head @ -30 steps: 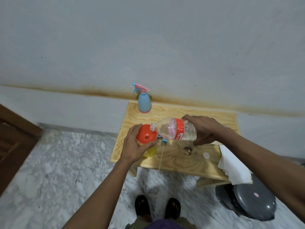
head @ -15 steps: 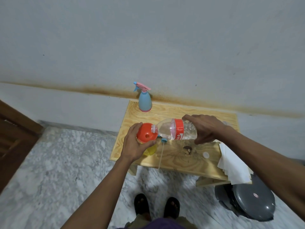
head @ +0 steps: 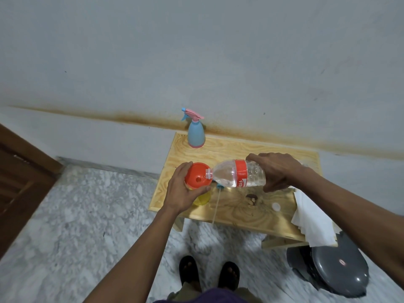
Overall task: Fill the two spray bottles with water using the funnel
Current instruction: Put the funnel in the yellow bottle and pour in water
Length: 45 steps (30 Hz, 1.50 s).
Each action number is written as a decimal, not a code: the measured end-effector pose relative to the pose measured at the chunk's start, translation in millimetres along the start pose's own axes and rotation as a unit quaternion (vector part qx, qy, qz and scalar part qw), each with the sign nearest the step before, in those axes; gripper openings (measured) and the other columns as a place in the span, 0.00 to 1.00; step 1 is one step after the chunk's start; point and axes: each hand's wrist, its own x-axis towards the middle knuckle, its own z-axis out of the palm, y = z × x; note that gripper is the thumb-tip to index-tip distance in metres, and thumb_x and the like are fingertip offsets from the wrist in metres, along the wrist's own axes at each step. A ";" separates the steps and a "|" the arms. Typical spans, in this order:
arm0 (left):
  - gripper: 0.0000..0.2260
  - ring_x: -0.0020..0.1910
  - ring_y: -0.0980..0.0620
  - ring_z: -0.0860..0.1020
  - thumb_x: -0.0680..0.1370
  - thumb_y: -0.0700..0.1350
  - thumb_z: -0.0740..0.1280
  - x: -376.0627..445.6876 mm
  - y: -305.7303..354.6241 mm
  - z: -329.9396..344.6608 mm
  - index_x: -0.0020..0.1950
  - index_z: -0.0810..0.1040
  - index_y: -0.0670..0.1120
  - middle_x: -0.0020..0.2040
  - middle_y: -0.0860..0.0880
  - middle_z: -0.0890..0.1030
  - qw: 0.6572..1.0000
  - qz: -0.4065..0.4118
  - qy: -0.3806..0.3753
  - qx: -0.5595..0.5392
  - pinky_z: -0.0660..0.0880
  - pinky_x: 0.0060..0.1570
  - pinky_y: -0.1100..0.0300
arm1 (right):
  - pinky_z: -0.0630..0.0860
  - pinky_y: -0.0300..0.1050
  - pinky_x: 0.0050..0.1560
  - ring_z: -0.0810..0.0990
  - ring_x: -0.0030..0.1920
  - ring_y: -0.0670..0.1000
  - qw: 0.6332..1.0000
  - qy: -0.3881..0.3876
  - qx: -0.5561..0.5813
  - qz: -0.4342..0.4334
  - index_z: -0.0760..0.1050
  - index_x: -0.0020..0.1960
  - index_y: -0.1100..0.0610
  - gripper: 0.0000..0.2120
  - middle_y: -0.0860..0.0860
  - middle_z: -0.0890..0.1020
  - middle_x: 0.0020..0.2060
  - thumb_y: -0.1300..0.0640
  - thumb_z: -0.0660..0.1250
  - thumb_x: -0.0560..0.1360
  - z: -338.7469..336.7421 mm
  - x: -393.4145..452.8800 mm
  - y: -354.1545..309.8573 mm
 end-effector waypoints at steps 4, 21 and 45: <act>0.44 0.70 0.51 0.71 0.65 0.60 0.80 0.4 0.2 0.3 0.76 0.67 0.49 0.74 0.50 0.70 1.000 -0.001 -0.002 0.003 0.72 0.69 0.49 | 0.73 0.44 0.39 0.75 0.45 0.51 1.000 -0.003 -0.001 -0.002 0.56 0.72 0.44 0.45 0.49 0.78 0.58 0.47 0.77 0.62 -3.2 0.4 0.1; 0.44 0.71 0.51 0.70 0.65 0.63 0.79 -1.2 0.9 -1.4 0.76 0.66 0.50 0.74 0.51 0.69 1.000 -0.003 -0.010 -0.003 0.72 0.69 0.49 | 0.75 0.46 0.41 0.78 0.48 0.53 1.000 -0.002 -0.016 0.003 0.55 0.72 0.43 0.45 0.47 0.77 0.59 0.46 0.75 0.62 -4.6 0.5 2.1; 0.43 0.70 0.52 0.70 0.65 0.60 0.80 1.8 0.3 -6.3 0.76 0.67 0.49 0.74 0.51 0.69 1.000 0.007 -0.027 0.003 0.71 0.69 0.53 | 0.81 0.51 0.42 0.82 0.44 0.55 0.937 0.166 0.307 -0.018 0.65 0.66 0.51 0.41 0.50 0.82 0.50 0.46 0.75 0.56 61.0 0.4 -24.4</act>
